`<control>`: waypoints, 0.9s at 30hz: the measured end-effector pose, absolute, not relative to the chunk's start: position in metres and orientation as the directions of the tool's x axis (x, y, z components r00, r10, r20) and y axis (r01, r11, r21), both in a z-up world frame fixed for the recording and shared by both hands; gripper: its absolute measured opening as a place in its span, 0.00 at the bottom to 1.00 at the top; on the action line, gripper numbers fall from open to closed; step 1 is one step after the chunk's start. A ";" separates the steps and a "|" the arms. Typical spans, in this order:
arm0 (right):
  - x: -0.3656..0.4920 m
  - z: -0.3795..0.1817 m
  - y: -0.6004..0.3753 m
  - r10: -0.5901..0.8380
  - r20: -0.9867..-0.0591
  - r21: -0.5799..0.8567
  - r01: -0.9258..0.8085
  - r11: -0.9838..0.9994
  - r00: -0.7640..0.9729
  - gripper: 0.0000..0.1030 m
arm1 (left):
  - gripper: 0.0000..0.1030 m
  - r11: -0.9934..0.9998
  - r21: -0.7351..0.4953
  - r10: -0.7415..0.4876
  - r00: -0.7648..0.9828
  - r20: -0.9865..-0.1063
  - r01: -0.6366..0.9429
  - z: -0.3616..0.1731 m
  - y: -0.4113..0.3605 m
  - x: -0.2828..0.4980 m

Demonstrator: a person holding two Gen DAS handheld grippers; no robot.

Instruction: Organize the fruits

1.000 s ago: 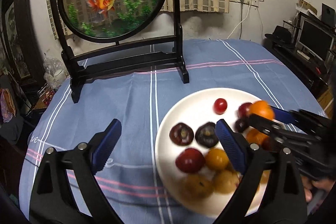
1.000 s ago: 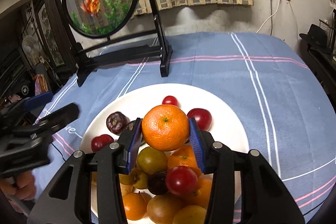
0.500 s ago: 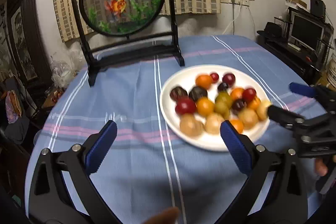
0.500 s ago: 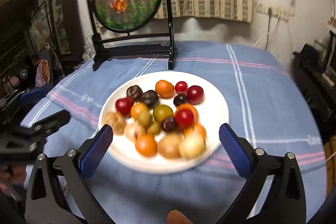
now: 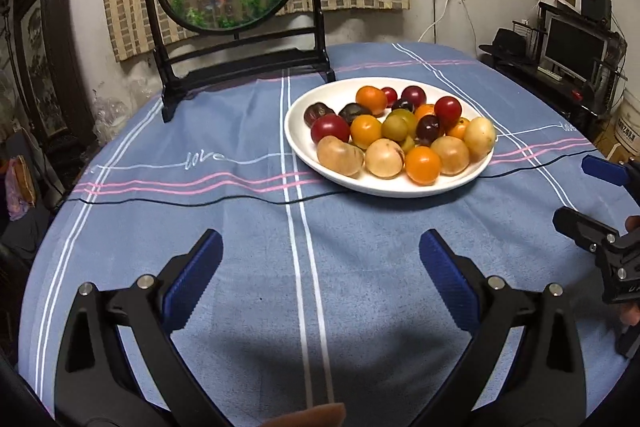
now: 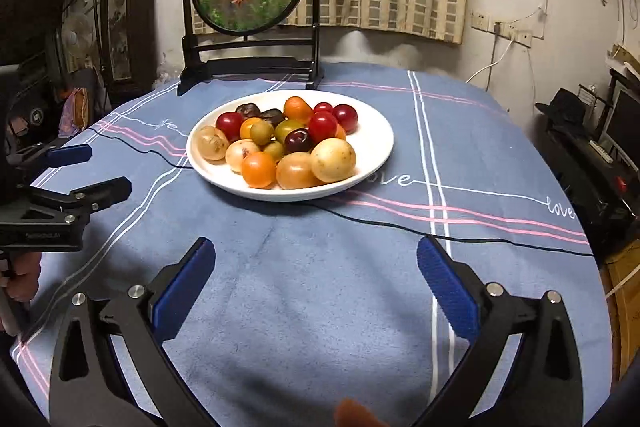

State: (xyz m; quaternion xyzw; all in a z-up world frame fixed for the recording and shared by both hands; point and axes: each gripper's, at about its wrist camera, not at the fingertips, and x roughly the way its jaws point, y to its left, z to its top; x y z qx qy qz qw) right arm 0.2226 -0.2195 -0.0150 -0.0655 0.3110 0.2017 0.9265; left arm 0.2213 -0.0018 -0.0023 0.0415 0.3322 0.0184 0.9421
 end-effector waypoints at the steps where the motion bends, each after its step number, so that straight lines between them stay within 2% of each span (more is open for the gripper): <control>1: 0.222 -0.016 -0.221 0.339 -0.604 0.011 -0.418 0.908 0.722 0.99 | 0.97 0.996 0.094 0.063 0.783 -0.619 -0.007 -0.002 -0.002 0.220; 27: 0.215 -0.020 -0.216 0.353 -0.614 0.005 -0.445 0.896 0.706 0.99 | 0.98 0.990 0.141 0.101 0.778 -0.620 -0.016 -0.007 -0.005 0.217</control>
